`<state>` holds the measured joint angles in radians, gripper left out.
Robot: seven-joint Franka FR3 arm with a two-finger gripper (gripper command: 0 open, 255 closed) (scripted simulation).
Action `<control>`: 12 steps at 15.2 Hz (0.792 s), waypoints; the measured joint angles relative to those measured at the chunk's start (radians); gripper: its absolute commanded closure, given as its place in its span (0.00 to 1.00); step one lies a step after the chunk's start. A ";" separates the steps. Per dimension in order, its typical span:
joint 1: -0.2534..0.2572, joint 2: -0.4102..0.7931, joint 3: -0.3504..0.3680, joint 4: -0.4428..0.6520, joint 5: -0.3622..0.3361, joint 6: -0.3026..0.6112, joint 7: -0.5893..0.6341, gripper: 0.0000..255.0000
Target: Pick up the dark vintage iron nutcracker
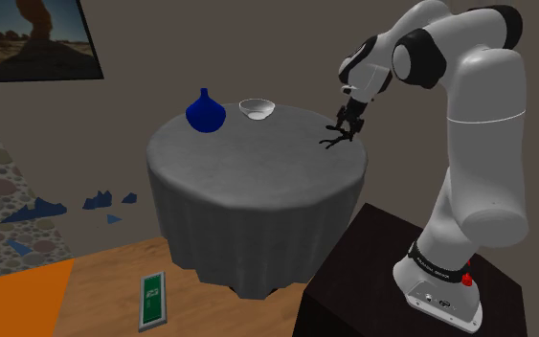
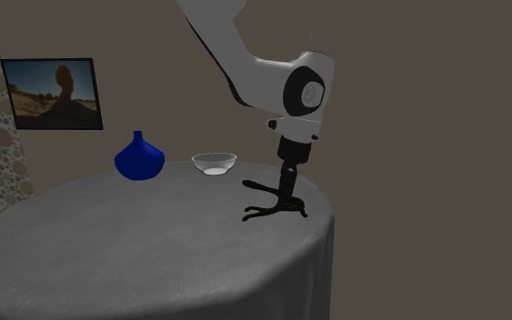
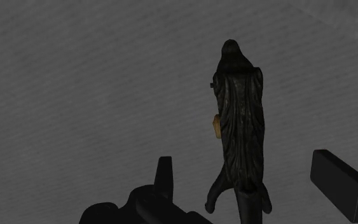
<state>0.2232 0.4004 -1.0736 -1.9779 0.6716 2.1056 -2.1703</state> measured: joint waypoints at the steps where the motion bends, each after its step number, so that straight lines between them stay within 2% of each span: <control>1: -0.002 0.002 0.002 0.001 0.002 0.001 -0.001 1.00; 12: 0.006 -0.008 -0.007 0.003 -0.009 -0.006 0.007 1.00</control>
<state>0.2292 0.3926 -1.0806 -1.9751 0.6628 2.1001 -2.1637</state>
